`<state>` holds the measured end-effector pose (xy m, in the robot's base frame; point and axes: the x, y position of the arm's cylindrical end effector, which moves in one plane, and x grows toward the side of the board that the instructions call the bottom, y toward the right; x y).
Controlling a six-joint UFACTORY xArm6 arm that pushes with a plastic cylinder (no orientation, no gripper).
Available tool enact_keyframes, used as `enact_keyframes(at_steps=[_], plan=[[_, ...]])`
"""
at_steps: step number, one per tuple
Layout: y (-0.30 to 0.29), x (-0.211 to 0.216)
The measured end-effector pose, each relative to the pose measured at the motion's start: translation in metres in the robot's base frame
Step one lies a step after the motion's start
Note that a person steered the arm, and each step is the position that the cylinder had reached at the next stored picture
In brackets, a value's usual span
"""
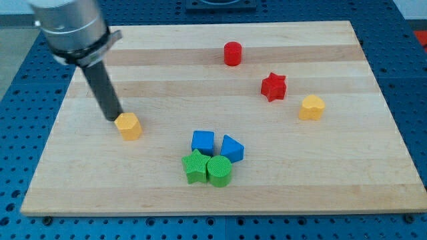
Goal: Push yellow hexagon towards bottom left
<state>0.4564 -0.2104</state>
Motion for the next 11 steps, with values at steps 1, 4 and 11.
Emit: enact_keyframes(at_steps=[1, 4, 11], plan=[[-0.012, 0.023], [0.022, -0.006], [0.11, 0.031]])
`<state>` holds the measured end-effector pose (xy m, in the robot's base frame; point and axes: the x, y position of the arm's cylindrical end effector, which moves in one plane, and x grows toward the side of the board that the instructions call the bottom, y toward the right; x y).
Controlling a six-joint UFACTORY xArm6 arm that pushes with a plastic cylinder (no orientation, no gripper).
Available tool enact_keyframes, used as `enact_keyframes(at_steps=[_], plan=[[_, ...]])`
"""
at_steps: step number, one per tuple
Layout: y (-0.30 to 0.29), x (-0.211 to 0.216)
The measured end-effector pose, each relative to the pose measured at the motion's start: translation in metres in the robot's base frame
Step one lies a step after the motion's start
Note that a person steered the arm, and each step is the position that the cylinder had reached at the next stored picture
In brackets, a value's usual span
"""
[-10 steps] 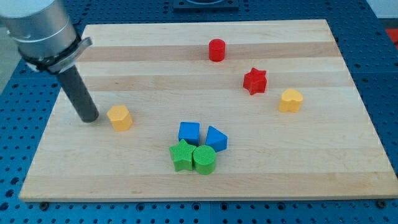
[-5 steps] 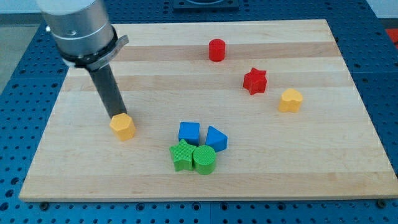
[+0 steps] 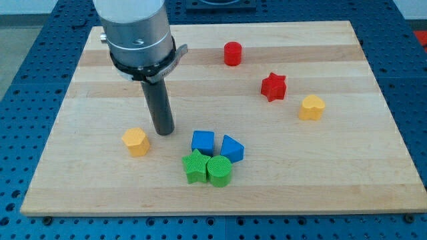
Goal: Push yellow hexagon towards bottom left
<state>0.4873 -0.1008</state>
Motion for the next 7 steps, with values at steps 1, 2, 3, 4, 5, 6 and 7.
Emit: enact_keyframes(at_steps=[1, 2, 3, 4, 5, 6, 7], plan=[[-0.015, 0.018], [-0.044, 0.03], [-0.078, 0.039], [-0.106, 0.053], [-0.136, 0.069], [-0.14, 0.071], [-0.127, 0.053]])
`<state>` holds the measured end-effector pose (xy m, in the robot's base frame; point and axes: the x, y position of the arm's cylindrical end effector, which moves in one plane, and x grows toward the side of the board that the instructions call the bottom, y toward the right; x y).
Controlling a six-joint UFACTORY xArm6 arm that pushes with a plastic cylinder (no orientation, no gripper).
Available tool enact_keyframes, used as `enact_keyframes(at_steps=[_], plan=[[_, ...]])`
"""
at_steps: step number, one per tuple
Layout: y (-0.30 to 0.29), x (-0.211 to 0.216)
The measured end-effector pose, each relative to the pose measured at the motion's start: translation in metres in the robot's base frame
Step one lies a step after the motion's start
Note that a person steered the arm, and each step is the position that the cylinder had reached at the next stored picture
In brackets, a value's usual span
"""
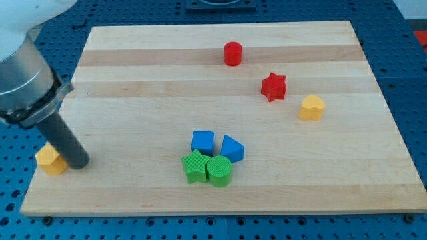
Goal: Push yellow hexagon towards bottom left
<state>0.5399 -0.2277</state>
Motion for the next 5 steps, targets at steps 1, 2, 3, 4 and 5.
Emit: enact_keyframes(at_steps=[1, 2, 3, 4, 5], plan=[[0.005, -0.016], [-0.004, -0.031], [-0.006, -0.037], [-0.012, -0.038], [-0.052, -0.036]])
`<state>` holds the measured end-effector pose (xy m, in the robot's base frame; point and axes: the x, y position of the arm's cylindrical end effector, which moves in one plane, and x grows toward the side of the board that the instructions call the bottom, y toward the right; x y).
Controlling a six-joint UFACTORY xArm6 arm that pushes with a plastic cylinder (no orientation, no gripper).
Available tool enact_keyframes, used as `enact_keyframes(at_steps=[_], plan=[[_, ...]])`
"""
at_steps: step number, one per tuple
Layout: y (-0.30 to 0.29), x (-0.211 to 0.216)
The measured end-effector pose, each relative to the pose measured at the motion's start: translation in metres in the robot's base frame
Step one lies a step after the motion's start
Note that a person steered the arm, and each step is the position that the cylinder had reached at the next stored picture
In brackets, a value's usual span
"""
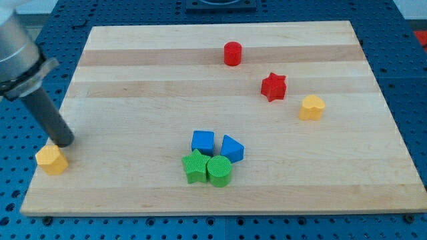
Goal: Push yellow hexagon towards bottom left
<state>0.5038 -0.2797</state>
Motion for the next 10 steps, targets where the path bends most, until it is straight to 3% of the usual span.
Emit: enact_keyframes(at_steps=[3, 8, 10], plan=[[-0.025, -0.001], [-0.025, 0.047], [-0.011, -0.02]])
